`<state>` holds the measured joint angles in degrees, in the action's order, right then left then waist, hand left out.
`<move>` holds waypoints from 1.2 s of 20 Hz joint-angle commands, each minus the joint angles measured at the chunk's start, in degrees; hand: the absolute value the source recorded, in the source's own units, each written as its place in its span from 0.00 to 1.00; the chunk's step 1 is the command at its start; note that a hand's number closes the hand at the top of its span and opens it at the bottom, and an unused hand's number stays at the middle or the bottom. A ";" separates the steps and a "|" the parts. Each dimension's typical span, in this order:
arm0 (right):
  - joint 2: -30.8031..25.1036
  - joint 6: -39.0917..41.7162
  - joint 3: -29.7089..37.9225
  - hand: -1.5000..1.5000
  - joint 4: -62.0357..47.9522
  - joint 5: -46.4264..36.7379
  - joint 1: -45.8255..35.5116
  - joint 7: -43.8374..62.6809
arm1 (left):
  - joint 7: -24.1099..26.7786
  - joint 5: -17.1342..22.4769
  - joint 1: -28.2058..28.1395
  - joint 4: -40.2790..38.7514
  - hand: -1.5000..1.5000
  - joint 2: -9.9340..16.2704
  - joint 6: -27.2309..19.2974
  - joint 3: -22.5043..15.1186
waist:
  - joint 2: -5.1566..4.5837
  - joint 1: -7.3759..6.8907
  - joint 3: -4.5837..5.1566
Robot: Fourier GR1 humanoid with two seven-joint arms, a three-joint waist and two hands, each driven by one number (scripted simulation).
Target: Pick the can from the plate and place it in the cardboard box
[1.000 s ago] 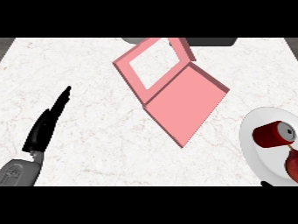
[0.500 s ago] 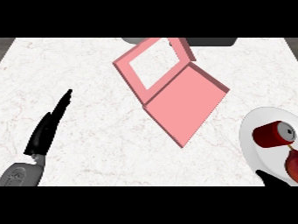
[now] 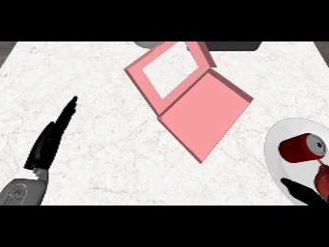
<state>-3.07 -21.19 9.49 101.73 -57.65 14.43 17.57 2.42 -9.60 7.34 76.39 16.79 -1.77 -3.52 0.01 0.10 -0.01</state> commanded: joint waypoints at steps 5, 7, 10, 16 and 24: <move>-1.01 -0.66 1.26 0.00 -8.93 2.74 -4.68 -3.69 | -0.53 -2.31 0.92 -1.01 0.50 -1.76 1.71 2.02 | -0.01 -0.02 0.01; -0.86 0.61 0.45 0.00 -7.00 1.20 -6.54 -1.14 | -0.27 -4.46 -2.94 2.70 0.50 -3.47 0.29 0.32 | 0.02 -0.10 0.01; -2.08 -0.41 2.26 0.00 -10.27 4.82 -6.99 -4.47 | 1.34 -1.89 1.44 -1.88 0.50 -0.67 5.08 5.12 | 0.00 0.00 0.01; -2.05 -2.80 2.06 0.00 -17.06 4.56 -11.92 -5.01 | -0.90 -3.74 2.86 -1.32 0.50 -1.99 4.93 5.96 | -0.01 -0.08 0.00; -5.01 -10.30 3.45 1.00 -21.52 -2.32 -12.40 -7.47 | 1.77 -5.49 0.66 -1.81 0.50 -4.71 3.31 4.81 | -0.08 -0.11 0.00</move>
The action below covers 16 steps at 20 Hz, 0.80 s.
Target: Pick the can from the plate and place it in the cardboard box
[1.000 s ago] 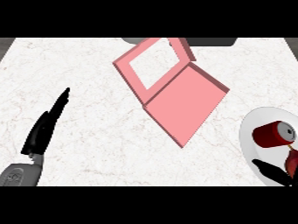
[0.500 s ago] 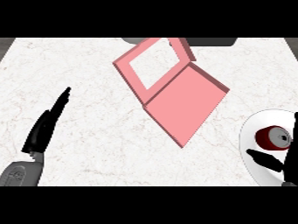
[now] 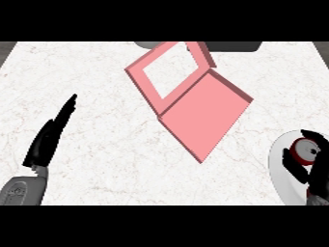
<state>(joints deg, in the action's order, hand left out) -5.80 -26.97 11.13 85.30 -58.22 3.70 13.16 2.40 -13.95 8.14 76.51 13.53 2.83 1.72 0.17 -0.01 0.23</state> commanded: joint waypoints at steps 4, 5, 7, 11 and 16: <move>0.65 -10.29 0.07 1.00 -5.59 -10.22 -4.32 1.54 | 0.94 -0.35 -3.31 2.62 0.50 0.08 1.19 -0.06 | -0.15 -0.21 -0.23; -0.48 -10.24 1.12 1.00 -6.61 -11.27 -6.58 2.63 | 1.50 -2.30 -0.12 -1.22 0.50 -0.95 -0.54 -0.67 | -0.21 -0.03 -0.23; -0.89 -13.77 1.77 1.00 -6.24 -8.15 -1.91 -1.35 | -3.34 -1.73 -0.61 4.24 0.50 -1.88 -0.65 -0.73 | -0.12 0.04 -0.25; -1.27 -16.16 2.96 1.00 -1.48 -8.19 2.69 -1.17 | -0.46 -1.08 0.15 0.20 0.50 -1.24 0.34 0.94 | -0.12 0.26 -0.24; 5.67 4.26 -12.45 1.00 -12.58 -22.76 -14.37 19.22 | -0.05 -1.98 3.68 0.73 0.50 -2.45 2.21 -3.02 | -2.25 -7.86 0.09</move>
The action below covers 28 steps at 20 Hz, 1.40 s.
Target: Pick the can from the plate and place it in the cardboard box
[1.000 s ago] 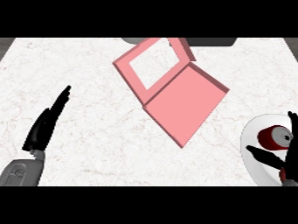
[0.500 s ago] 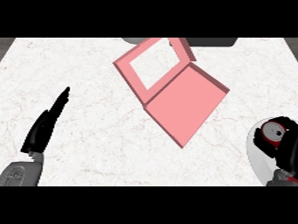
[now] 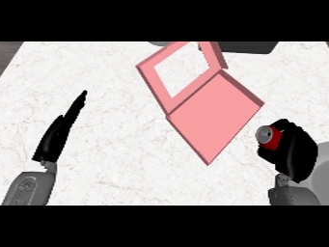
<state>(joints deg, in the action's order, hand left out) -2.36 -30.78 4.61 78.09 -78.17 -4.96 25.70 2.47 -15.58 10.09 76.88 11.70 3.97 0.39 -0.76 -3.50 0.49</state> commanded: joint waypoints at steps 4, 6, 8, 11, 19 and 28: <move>2.24 17.39 -9.76 1.00 -8.15 -3.95 -14.50 15.24 | -0.06 -0.71 3.60 0.02 0.50 -0.99 2.42 -3.30 | -1.49 -7.22 -0.10; 2.24 20.93 -11.31 1.00 -8.74 -4.40 -19.49 20.91 | -0.03 -0.75 4.43 -0.23 0.50 -1.58 2.41 -3.70 | -1.24 -7.86 -0.14; 2.25 25.82 -12.57 1.00 -10.00 -5.75 -25.25 26.72 | -0.55 -1.36 3.87 -0.71 0.50 -2.06 2.22 -4.43 | -0.83 -8.20 -0.13; 2.28 31.23 -15.26 1.00 -10.97 -6.56 -34.08 35.56 | -0.42 -1.47 4.51 -1.96 0.50 -1.88 1.99 -3.96 | -0.55 -7.97 -0.12; 2.33 43.01 -18.10 1.00 -17.00 -7.99 -53.43 53.29 | -0.86 -1.03 4.88 -3.66 0.50 -2.83 1.60 -3.49 | 0.18 -6.14 -0.07; 2.32 45.71 -13.62 1.00 -21.14 -10.47 -63.79 59.45 | -1.06 -1.17 4.67 -3.91 0.50 -1.06 0.51 -1.27 | 0.84 -2.28 -0.21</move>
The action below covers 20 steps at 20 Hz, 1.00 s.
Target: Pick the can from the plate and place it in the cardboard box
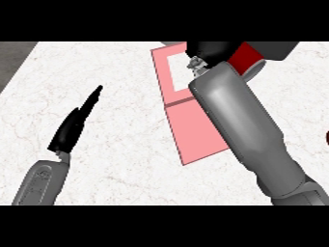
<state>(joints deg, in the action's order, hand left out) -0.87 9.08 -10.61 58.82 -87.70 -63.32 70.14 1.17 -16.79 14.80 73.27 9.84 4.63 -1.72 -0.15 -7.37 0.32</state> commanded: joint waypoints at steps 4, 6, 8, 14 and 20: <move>0.83 7.32 4.21 1.00 -1.96 -1.47 -6.32 15.02 | 0.93 1.16 -1.91 0.60 0.50 2.54 0.62 2.43 | 0.63 2.62 -0.13; 0.83 7.75 4.36 1.00 -1.38 -0.71 -4.47 15.03 | 1.17 0.40 -1.05 -1.59 0.50 1.56 -1.05 2.60 | 0.50 3.99 -0.12; 0.83 7.65 6.37 1.00 -3.16 -1.65 -3.89 15.04 | 0.24 0.72 -2.91 0.47 0.50 1.29 -0.36 1.93 | 0.56 3.69 -0.21; 0.83 6.43 9.36 1.00 -1.29 1.13 2.80 15.06 | 1.92 0.00 -5.01 0.49 0.50 1.42 -1.56 2.13 | 0.57 5.64 -0.29; 0.84 -1.29 13.42 0.00 1.27 16.14 9.56 15.07 | 1.04 0.66 -3.81 1.44 0.50 1.38 -1.25 2.61 | 0.30 4.56 -0.36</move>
<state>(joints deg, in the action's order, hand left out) -0.74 10.33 2.90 59.80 -79.36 -56.47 71.36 2.26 -16.04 10.98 74.20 11.45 3.47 1.08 0.34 -2.28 -0.02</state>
